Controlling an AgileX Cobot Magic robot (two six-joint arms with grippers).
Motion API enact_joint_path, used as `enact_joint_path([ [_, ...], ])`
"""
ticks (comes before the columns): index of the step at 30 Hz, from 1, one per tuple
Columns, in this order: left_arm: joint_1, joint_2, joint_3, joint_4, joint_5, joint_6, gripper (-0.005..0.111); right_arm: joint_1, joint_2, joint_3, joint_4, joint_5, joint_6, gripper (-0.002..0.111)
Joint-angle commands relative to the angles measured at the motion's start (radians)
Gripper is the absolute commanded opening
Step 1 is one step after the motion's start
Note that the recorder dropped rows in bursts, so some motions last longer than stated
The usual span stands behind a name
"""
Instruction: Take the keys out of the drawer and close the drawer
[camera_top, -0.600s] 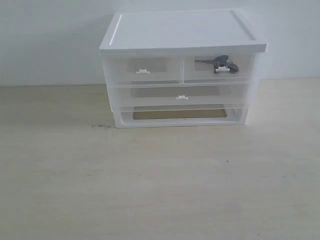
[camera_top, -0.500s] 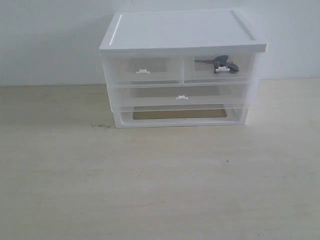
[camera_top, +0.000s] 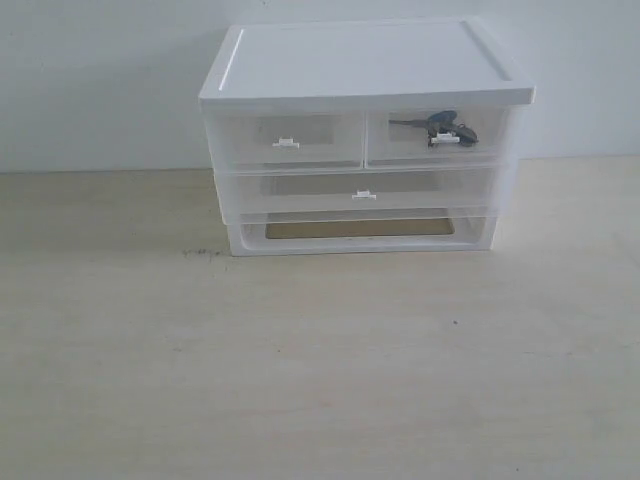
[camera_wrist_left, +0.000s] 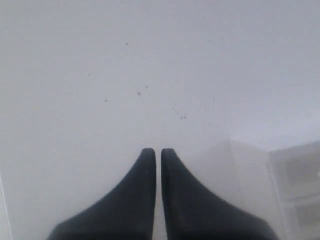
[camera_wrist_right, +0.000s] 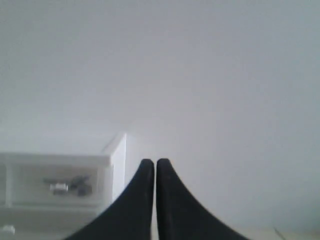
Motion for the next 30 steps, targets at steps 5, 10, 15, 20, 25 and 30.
enact_joint_path([
  [5, -0.001, -0.002, 0.004, 0.001, -0.228, -0.536, 0.004, -0.001, -0.004, -0.001, 0.001, -0.249, 0.019, 0.000],
  [10, -0.001, -0.002, 0.004, 0.015, -0.412, -0.651, 0.004, -0.001, -0.004, -0.001, 0.001, -0.411, 0.177, 0.000],
  [15, -0.001, 0.006, -0.114, 0.144, -0.401, -0.698, 0.004, -0.001, -0.004, -0.001, 0.001, -0.516, 0.309, 0.000],
  [20, -0.001, 0.145, -0.238, 0.264, -0.409, -0.760, 0.004, -0.001, -0.001, -0.078, -0.027, -0.464, 0.369, 0.000],
  [25, -0.001, 0.349, -0.328, 0.461, -0.499, -0.872, 0.004, -0.001, 0.110, -0.198, -0.151, -0.408, 0.450, 0.000],
  [30, -0.001, 0.602, -0.385, 0.692, -0.656, -0.903, 0.004, -0.001, 0.309, -0.282, -0.238, -0.363, 0.547, 0.000],
])
